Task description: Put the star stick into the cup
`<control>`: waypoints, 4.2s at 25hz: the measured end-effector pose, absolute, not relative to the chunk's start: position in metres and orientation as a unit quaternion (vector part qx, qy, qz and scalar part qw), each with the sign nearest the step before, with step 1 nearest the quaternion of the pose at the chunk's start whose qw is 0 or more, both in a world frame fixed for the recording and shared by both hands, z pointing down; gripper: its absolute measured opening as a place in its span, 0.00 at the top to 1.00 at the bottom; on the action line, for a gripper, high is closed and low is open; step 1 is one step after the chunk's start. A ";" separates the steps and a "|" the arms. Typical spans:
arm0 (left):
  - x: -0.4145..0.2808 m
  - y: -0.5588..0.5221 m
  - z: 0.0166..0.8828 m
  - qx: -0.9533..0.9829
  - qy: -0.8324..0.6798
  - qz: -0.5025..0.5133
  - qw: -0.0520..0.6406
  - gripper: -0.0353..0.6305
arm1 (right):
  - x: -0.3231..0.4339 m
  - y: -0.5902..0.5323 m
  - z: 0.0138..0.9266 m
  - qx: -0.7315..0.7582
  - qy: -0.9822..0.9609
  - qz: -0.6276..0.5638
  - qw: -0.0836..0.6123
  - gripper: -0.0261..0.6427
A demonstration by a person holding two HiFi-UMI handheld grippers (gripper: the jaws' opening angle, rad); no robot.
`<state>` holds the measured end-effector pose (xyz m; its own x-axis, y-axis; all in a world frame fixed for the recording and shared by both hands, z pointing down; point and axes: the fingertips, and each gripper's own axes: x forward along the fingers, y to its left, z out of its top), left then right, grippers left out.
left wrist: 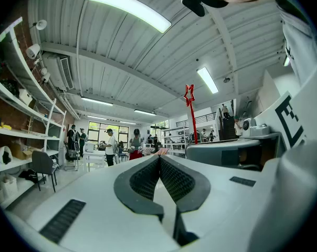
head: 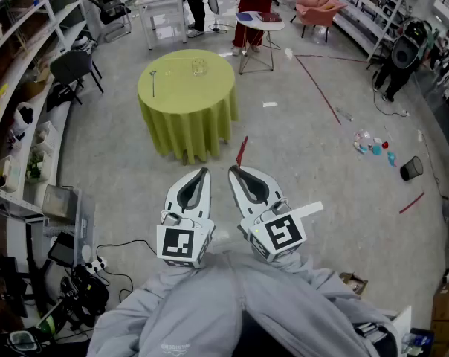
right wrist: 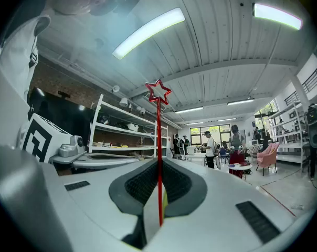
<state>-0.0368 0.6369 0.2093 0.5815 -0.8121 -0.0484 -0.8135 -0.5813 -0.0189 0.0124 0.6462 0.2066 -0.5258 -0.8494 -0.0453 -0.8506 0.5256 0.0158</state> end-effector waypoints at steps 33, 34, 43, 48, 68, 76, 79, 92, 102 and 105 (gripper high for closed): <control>-0.056 0.385 0.236 -0.896 0.445 0.012 0.016 0.92 | -0.004 0.395 0.237 -0.491 0.871 -0.014 0.017 0.90; -0.057 0.371 0.237 -0.896 0.443 0.009 0.014 0.92 | -0.005 0.382 0.239 -0.493 0.870 -0.016 0.016 0.90; -0.064 0.283 0.247 -0.905 0.425 0.006 -0.005 0.92 | -0.005 0.294 0.244 -0.521 0.853 -0.022 0.014 0.90; -0.076 0.252 0.250 -0.908 0.420 0.007 -0.010 0.92 | -0.013 0.263 0.245 -0.531 0.847 -0.019 0.013 0.90; -0.099 0.214 0.254 -0.914 0.403 0.023 -0.024 0.92 | -0.038 0.224 0.232 -0.538 0.843 0.000 0.012 0.90; -0.094 0.192 0.252 -0.912 0.409 0.028 -0.017 0.92 | -0.037 0.201 0.229 -0.528 0.849 0.015 0.018 0.90; -0.088 0.175 0.255 -0.910 0.413 0.029 -0.013 0.92 | -0.032 0.182 0.232 -0.522 0.853 0.016 0.020 0.90; -0.035 0.030 0.256 -0.898 0.439 0.022 -0.014 0.92 | 0.018 0.028 0.240 -0.490 0.871 0.003 0.014 0.90; 0.008 -0.107 0.258 -0.880 0.474 0.009 -0.031 0.92 | 0.057 -0.113 0.246 -0.450 0.893 -0.018 0.003 0.90; 0.017 -0.142 0.261 -0.873 0.487 0.006 -0.034 0.92 | 0.066 -0.149 0.251 -0.436 0.900 -0.024 0.000 0.90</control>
